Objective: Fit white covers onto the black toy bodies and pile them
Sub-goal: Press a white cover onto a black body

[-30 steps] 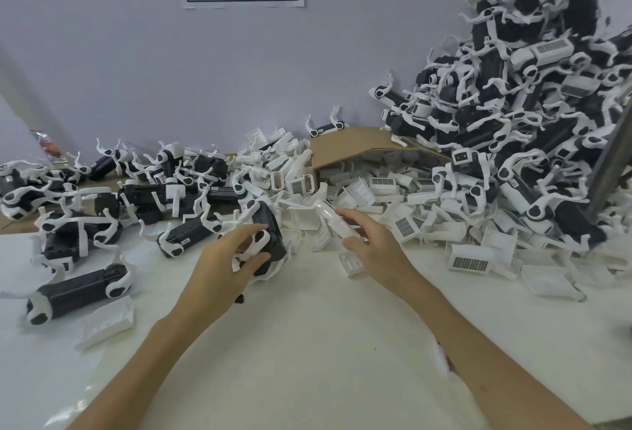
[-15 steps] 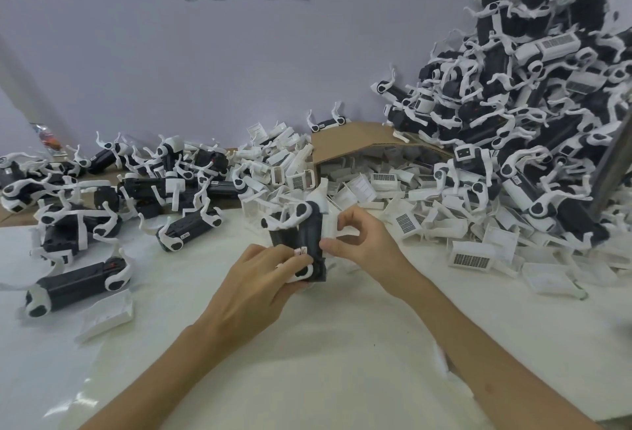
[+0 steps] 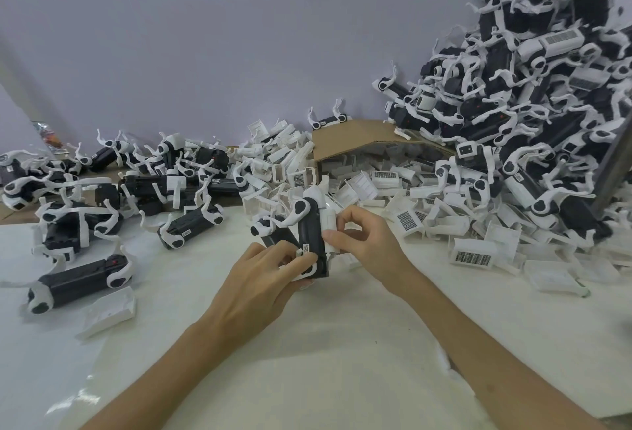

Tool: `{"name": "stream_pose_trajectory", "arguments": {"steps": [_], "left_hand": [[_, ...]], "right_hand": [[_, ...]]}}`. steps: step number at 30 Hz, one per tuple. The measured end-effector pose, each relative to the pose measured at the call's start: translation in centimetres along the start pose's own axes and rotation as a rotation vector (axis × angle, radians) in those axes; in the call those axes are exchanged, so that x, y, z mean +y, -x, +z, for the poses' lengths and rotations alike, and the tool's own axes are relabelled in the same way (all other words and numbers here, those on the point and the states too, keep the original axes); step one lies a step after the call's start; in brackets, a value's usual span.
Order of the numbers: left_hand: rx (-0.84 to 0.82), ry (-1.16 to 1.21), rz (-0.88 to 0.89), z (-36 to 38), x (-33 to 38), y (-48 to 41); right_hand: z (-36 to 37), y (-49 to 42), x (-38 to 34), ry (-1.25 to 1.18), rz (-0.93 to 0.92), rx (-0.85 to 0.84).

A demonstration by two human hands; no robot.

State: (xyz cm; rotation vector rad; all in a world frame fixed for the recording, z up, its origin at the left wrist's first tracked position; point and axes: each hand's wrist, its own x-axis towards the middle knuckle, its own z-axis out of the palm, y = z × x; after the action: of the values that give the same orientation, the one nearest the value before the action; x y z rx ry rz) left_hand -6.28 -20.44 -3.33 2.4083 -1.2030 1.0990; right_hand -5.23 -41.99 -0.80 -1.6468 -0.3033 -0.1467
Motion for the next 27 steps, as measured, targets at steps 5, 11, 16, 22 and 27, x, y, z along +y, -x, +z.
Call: {"name": "stream_pose_trajectory", "arguments": {"steps": [5,11,16,22,27], "left_hand": [[0.004,-0.014,0.006,-0.1,0.1,-0.1],[-0.002,-0.012,0.006,-0.2,0.3,-0.1],[-0.011,-0.006,-0.011,-0.2,0.3,-0.2],[-0.043,-0.011,0.029,-0.3,0.8,-0.3],[-0.071,0.054,-0.015,-0.5,0.6,-0.1]], "right_hand": [[0.1,0.3,-0.5,-0.022,-0.022,-0.03],[0.3,0.2,-0.4,0.029,-0.033,-0.016],[0.9,0.5,-0.7,0.075,-0.053,0.065],[1.2,0.6,-0.6,0.125,-0.075,0.023],[1.6,0.3,-0.2,0.061,-0.039,-0.011]]}}
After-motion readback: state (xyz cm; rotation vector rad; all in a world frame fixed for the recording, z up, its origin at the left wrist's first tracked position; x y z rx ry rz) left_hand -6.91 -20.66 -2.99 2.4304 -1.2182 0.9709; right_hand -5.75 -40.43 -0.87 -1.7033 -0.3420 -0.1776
